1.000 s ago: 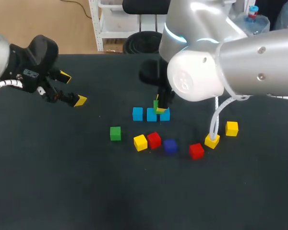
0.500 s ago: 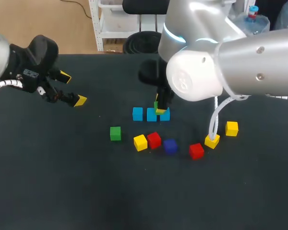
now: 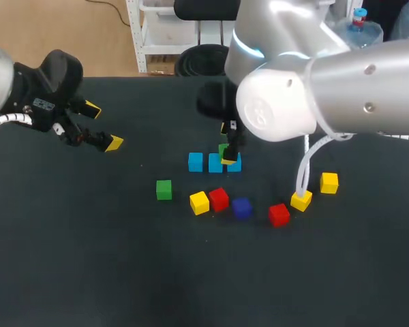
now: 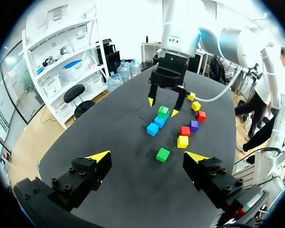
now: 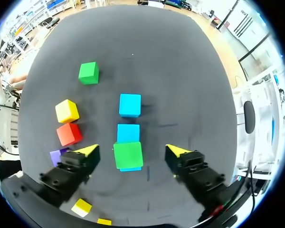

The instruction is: Place the blue cubes, place green cubes on the blue cubes, place the yellow cubes on the green cubes, then place the red cubes on the yellow cubes, and place purple cube on the red cubes.

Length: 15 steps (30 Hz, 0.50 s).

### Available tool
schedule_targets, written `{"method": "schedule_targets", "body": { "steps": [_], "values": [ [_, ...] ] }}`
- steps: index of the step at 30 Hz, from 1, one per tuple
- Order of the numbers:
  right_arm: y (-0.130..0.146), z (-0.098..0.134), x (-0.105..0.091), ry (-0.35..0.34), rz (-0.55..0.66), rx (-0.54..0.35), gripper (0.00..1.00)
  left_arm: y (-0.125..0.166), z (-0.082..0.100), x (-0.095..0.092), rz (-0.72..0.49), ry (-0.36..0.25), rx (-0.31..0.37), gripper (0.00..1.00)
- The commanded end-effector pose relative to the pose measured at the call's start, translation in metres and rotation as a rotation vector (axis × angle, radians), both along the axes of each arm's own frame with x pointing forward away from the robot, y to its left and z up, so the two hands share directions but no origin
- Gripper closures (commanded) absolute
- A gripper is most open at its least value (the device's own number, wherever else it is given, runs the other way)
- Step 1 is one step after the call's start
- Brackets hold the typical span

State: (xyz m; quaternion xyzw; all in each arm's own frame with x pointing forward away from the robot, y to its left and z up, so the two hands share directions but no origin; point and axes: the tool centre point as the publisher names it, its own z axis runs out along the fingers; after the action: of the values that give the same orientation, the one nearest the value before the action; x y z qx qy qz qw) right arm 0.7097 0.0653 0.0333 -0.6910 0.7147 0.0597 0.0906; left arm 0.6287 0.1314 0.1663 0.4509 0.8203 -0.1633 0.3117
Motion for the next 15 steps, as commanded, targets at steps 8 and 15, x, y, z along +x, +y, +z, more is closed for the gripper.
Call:
{"method": "schedule_targets", "body": {
  "steps": [8,15],
  "values": [
    [-0.017,0.017,-0.005,-0.016,-0.020,0.026,0.12,-0.001,0.001,0.000,0.004,0.004,0.008,0.00],
    [-0.031,0.018,-0.008,-0.020,-0.037,0.026,0.65,-0.001,0.001,0.000,0.004,0.004,0.008,0.00]
  ]
}}
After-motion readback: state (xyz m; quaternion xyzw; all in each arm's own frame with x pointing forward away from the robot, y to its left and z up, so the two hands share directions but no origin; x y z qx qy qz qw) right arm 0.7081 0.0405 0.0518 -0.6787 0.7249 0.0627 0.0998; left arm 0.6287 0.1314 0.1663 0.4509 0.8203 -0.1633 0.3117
